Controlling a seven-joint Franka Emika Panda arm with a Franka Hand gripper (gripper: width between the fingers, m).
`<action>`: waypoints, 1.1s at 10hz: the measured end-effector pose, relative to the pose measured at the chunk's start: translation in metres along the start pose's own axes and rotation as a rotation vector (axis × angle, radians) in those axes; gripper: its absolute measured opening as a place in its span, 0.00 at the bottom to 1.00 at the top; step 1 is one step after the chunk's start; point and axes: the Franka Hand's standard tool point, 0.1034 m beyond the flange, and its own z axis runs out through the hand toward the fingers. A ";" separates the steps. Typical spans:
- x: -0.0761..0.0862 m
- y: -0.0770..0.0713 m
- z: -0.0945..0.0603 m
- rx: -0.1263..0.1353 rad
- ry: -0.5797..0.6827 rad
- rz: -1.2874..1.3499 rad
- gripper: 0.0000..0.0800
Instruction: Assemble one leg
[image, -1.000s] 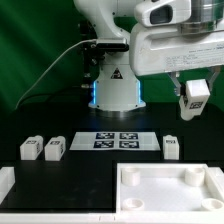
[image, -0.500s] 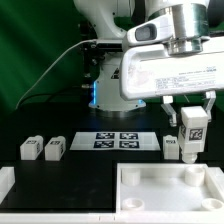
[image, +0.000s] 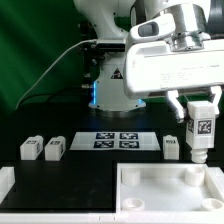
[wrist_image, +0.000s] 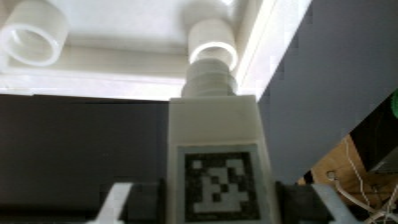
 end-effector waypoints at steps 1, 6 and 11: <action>0.013 0.003 0.007 0.000 -0.012 -0.001 0.37; 0.002 0.007 0.054 0.000 -0.050 0.010 0.37; 0.001 -0.004 0.060 0.011 -0.053 0.005 0.37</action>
Offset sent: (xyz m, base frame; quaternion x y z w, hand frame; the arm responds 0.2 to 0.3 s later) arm 0.0188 -0.0155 -0.0344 -0.0207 -0.0079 -0.0109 0.9997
